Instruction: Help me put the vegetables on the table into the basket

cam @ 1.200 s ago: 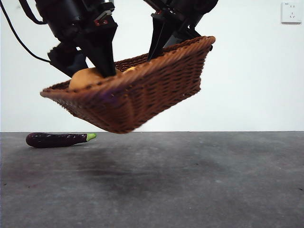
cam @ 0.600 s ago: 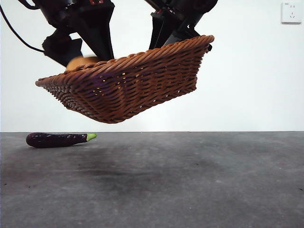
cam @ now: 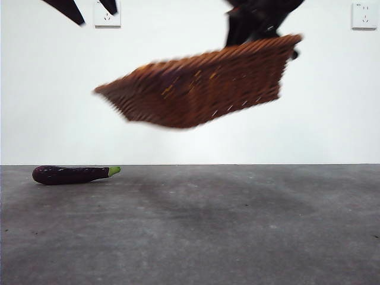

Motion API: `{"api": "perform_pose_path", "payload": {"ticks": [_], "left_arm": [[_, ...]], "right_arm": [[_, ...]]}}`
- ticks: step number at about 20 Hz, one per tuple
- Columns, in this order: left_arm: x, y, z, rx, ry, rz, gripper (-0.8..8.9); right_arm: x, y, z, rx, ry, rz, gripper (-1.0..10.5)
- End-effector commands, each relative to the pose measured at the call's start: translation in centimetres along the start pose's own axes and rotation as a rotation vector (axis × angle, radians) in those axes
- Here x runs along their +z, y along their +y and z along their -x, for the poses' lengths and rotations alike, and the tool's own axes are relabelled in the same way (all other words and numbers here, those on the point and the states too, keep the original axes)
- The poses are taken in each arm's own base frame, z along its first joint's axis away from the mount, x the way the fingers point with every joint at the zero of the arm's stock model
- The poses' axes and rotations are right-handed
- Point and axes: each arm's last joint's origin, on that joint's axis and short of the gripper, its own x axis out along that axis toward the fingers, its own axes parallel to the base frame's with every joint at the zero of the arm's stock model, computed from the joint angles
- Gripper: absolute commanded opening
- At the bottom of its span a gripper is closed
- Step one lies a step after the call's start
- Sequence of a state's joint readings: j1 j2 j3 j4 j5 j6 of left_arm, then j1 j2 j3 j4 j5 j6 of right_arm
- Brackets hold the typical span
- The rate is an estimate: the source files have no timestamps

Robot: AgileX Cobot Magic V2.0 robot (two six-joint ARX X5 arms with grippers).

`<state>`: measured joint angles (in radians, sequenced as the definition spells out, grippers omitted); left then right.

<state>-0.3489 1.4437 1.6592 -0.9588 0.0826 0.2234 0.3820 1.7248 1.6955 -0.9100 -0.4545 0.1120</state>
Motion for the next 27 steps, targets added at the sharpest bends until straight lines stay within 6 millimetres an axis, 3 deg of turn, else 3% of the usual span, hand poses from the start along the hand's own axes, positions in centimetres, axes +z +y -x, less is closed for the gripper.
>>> {"api": "perform_pose_path", "payload": {"ticks": [1, 5, 9, 14, 18, 22, 27], "left_arm": [[0.3, 1.8, 0.1, 0.061, -0.037, -0.073, 4.43], [0.1, 5.7, -1.7, 0.180, -0.033, -0.143, 4.45], [-0.3, 8.3, -5.8, 0.207, 0.014, -0.205, 4.45], [-2.4, 11.2, -13.0, 0.182, 0.131, -0.262, 4.45], [-4.8, 12.8, -17.6, 0.136, 0.229, -0.281, 4.45], [-7.3, 13.8, -21.3, 0.063, 0.287, -0.264, 4.45], [-9.4, 14.5, -24.3, 0.002, 0.305, -0.239, 4.45]], "right_arm": [[-0.1, -0.4, 3.1, 0.005, -0.059, 0.023, -0.1], [-0.5, -1.7, 7.6, 0.038, -0.152, 0.038, -0.1], [-1.0, -1.5, 10.0, 0.060, -0.212, 0.080, -0.1], [-1.6, -0.6, 11.1, 0.107, -0.217, 0.147, -0.1], [-1.9, -0.5, 11.3, 0.109, -0.201, 0.164, -0.1], [-2.1, -0.5, 11.2, 0.110, -0.185, 0.164, -0.1], [-2.1, -0.5, 11.2, 0.110, -0.182, 0.159, -0.1]]}}
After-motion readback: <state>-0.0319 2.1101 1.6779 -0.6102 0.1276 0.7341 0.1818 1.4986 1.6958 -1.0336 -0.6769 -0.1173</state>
